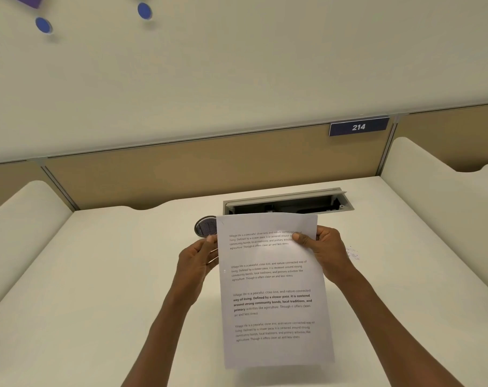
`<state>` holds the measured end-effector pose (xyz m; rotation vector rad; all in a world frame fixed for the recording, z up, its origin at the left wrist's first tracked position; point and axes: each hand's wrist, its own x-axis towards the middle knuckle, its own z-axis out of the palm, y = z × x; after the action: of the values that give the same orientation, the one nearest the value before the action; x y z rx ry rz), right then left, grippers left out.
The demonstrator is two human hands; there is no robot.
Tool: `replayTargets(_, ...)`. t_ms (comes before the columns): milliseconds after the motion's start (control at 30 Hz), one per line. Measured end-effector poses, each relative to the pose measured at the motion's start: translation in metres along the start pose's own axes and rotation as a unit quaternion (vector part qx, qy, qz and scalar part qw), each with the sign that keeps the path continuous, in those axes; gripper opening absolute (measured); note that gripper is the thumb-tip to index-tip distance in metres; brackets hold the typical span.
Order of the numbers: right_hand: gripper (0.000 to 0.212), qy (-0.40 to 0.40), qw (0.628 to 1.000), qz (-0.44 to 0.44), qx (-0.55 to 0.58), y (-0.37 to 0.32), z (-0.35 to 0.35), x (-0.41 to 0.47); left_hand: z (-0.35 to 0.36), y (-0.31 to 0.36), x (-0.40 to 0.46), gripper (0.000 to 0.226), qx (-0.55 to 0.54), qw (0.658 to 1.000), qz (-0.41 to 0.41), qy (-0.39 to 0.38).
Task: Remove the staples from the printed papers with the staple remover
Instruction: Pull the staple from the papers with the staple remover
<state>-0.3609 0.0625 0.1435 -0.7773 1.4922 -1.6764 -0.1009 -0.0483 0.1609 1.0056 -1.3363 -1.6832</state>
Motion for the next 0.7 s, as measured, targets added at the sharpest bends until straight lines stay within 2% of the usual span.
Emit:
replayTargets(133,0.020,0.008,1.000,-0.004,0.001,-0.005,0.001,-0.002,0.006,0.002,-0.005,0.041,-0.024,0.999,-0.010,-0.019)
replayTargets(300,0.021,0.019,1.000,-0.015,-0.012,-0.012,0.000,-0.004,0.005,0.009,-0.009,0.026,0.007,0.999,0.025,-0.029)
replayTargets(700,0.032,0.003,1.000,-0.015,-0.017,-0.010,0.001,-0.002,0.010,0.023,-0.017,0.015,0.019,0.999,0.045,-0.010)
